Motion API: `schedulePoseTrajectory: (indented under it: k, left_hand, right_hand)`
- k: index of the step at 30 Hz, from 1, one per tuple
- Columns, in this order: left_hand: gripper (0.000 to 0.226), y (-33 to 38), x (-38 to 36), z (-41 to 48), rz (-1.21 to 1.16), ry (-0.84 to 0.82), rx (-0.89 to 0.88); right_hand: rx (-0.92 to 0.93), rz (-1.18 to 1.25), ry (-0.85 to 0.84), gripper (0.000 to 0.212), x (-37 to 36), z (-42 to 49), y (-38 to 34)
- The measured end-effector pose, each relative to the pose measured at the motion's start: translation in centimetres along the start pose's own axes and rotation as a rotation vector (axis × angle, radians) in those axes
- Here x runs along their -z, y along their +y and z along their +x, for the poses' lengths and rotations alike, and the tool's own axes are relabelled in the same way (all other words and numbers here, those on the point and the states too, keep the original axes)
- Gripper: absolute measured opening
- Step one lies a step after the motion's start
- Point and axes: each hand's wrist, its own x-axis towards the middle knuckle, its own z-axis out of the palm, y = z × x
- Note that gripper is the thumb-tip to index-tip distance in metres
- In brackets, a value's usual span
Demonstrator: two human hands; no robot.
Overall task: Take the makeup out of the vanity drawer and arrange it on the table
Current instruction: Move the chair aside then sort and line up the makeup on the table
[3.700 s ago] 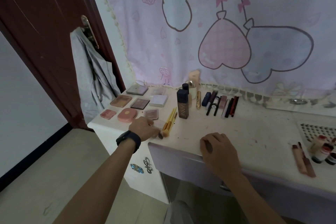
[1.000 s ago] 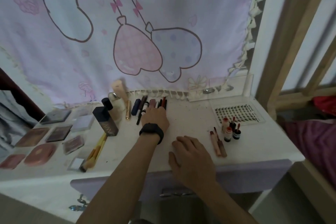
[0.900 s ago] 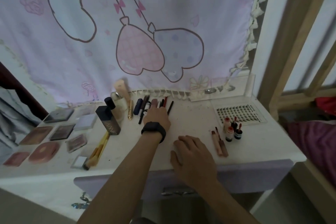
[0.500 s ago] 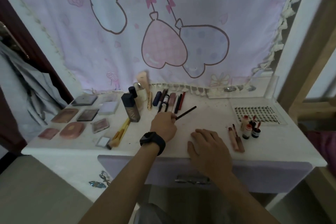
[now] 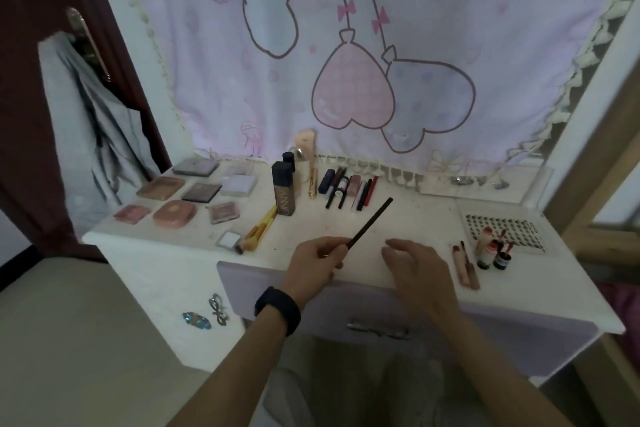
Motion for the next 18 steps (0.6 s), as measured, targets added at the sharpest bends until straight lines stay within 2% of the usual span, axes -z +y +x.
schedulePoseTrajectory:
  k: [3, 6, 10, 14, 18]
  left_hand:
    - [0.018, 0.2, -0.1, -0.5, 0.073, -0.038, -0.040]
    - [0.018, 0.5, -0.1, -0.6, 0.149, -0.089, -0.070]
    - [0.015, 1.0, 0.0, -0.6, 0.256, -0.070, -0.141]
    - [0.020, 1.1, 0.0, -0.7, 0.382, -0.097, -0.211]
    - [0.023, 1.2, 0.0, -0.6, 0.419, -0.120, -0.224]
  right_hand:
    - [-0.114, 0.442, 0.036, 0.015, 0.8, -0.2, -1.6]
    - [-0.225, 0.807, 0.023, 0.015, 1.9, -0.2, -3.0]
    - [-0.273, 0.856, 0.099, 0.011, 2.9, -0.5, -3.1]
    - [-0.321, 0.925, 0.060, 0.019, 3.7, -0.8, -2.9]
    - [-0.363, 0.880, 0.104, 0.022, 3.9, -0.8, -2.2]
